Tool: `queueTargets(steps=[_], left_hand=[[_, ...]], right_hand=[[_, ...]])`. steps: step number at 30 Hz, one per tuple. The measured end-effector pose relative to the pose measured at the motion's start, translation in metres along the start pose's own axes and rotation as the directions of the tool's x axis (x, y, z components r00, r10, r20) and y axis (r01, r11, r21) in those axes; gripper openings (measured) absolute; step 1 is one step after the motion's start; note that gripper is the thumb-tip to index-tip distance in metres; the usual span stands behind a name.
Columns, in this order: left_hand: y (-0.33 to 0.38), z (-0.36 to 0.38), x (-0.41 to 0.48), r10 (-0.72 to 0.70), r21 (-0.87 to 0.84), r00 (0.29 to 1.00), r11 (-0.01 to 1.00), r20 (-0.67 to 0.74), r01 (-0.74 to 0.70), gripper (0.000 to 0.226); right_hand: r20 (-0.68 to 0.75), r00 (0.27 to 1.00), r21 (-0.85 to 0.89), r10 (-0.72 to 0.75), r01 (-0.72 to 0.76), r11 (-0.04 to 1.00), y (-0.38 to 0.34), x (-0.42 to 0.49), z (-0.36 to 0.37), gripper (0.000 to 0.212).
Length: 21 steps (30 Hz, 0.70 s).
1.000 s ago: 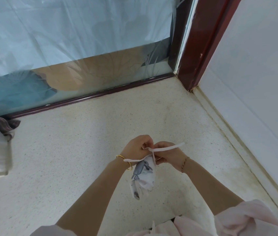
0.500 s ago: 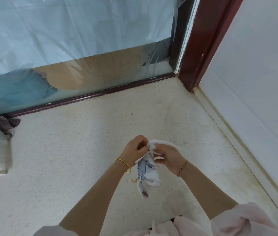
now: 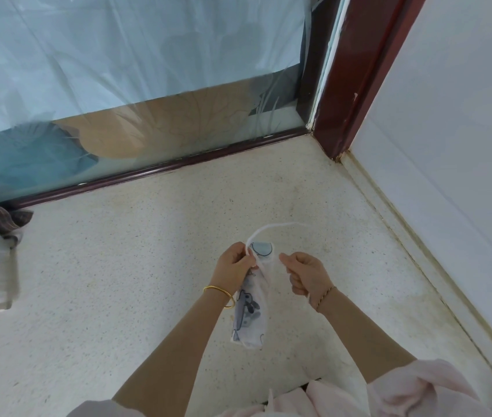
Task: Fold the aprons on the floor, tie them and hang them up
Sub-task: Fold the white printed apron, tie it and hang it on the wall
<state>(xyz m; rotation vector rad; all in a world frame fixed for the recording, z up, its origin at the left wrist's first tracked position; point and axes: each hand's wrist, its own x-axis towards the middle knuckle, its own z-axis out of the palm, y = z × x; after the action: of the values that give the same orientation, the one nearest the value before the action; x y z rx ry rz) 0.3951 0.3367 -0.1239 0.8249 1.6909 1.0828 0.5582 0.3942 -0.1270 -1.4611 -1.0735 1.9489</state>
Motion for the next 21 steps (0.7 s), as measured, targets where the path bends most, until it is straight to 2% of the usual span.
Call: queueTargets(steps=[1, 3, 6, 8, 10, 12, 14, 16, 18, 21], left_hand=[[-0.003, -0.003, -0.001, -0.017, -0.013, 1.000, 1.000, -0.007, 0.016, 0.015], [-0.010, -0.005, -0.003, -0.041, -0.016, 0.999, 0.999, -0.019, 0.041, 0.020], [-0.018, -0.005, -0.007, -0.095, -0.031, 0.985, 0.995, -0.146, 0.091, 0.022], [-0.027, -0.005, -0.006, -0.192, -0.018, 0.953, 0.981, -0.233, 0.194, 0.021], [-0.033, -0.005, -0.007, -0.249, 0.039, 0.944, 0.964, -0.215, 0.263, 0.019], [-0.030, -0.004, -0.006, -0.178, 0.074, 0.969, 0.978, -0.170, 0.193, 0.020], [-0.017, -0.005, -0.005, -0.058, 0.075, 0.989, 0.995, -0.138, 0.069, 0.022], [-0.005, -0.005, -0.001, 0.007, 0.112, 0.996, 0.994, -0.088, 0.003, 0.022], [0.001, -0.004, 0.003, 0.029, 0.237, 0.999, 0.971, -0.035, -0.020, 0.021], [0.003, 0.002, 0.005, -0.040, 0.339, 0.999, 0.940, -0.001, 0.038, 0.016]], right_hand=[[0.004, 1.000, -0.109, -0.017, 0.017, 0.994, 0.001, 0.000, -0.002, 0.040], [0.001, 1.000, -0.214, -0.017, 0.016, 0.977, 0.005, 0.000, -0.005, 0.039], [-0.094, 0.996, -0.336, 0.008, -0.039, 0.941, 0.017, 0.003, -0.010, 0.042], [-0.201, 0.980, -0.471, 0.000, -0.097, 0.877, 0.024, 0.008, -0.015, 0.040], [-0.234, 0.972, -0.608, -0.017, -0.133, 0.783, 0.030, 0.011, -0.016, 0.039], [-0.214, 0.976, -0.664, -0.024, -0.128, 0.737, 0.030, 0.011, -0.014, 0.039], [-0.176, 0.984, -0.679, -0.029, -0.101, 0.727, 0.026, 0.009, -0.010, 0.038], [-0.127, 0.990, -0.703, -0.053, -0.052, 0.709, 0.021, 0.006, -0.006, 0.034], [-0.044, 0.996, -0.709, -0.081, 0.026, 0.705, 0.015, 0.001, 0.001, 0.034], [0.135, 0.982, -0.713, -0.133, 0.190, 0.675, 0.006, -0.008, 0.015, 0.033]])
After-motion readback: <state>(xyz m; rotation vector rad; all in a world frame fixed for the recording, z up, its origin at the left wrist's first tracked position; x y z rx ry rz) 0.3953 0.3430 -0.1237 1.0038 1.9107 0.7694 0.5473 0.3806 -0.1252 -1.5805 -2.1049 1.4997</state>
